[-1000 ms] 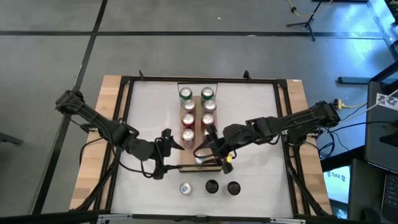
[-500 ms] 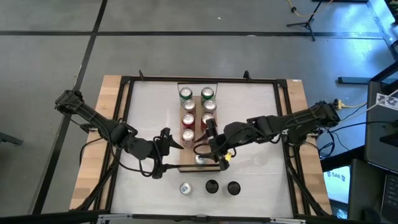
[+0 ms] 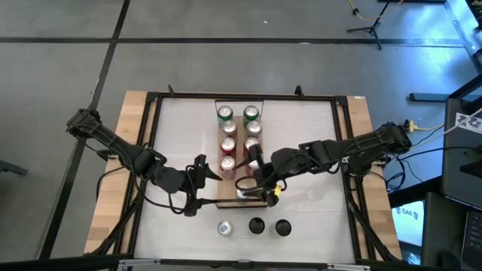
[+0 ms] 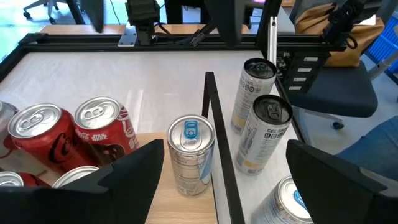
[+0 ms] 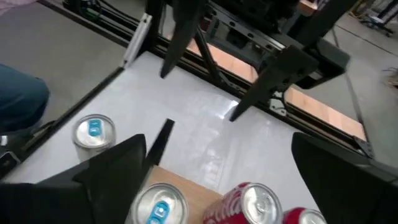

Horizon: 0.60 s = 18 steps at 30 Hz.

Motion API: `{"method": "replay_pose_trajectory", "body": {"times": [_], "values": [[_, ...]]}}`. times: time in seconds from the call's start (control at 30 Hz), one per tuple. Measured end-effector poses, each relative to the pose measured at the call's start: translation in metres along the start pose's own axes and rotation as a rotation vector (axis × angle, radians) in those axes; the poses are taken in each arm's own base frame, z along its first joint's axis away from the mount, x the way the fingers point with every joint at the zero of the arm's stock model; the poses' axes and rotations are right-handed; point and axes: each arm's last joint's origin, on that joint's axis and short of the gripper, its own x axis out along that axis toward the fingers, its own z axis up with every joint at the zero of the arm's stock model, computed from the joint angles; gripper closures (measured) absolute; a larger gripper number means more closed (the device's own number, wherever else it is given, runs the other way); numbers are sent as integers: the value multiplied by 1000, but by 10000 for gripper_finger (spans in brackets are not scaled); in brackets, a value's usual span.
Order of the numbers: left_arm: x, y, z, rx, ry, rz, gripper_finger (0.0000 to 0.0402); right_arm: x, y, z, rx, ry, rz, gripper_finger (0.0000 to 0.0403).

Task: Place canned beverage on shelf
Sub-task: Put the top blue soda can on the shelf

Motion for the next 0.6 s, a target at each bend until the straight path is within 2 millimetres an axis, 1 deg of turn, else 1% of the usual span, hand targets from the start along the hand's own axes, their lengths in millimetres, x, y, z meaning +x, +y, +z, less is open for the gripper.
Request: {"method": "replay_pose_trajectory", "body": {"times": [0.1,0.17,0.27,0.4,0.6], "values": [[0,0,0,0,0,0,73,0,0,-3,-7,32,-7,15],[0,0,0,0,0,0,73,0,2,-7,-50,70,11,22],[0,0,0,0,0,0,73,-1,5,-13,-177,113,96,26],[0,0,0,0,0,0,73,-2,10,-18,-342,117,219,26],[0,0,0,-1,0,0,73,-2,11,-19,-555,94,260,26]]}}
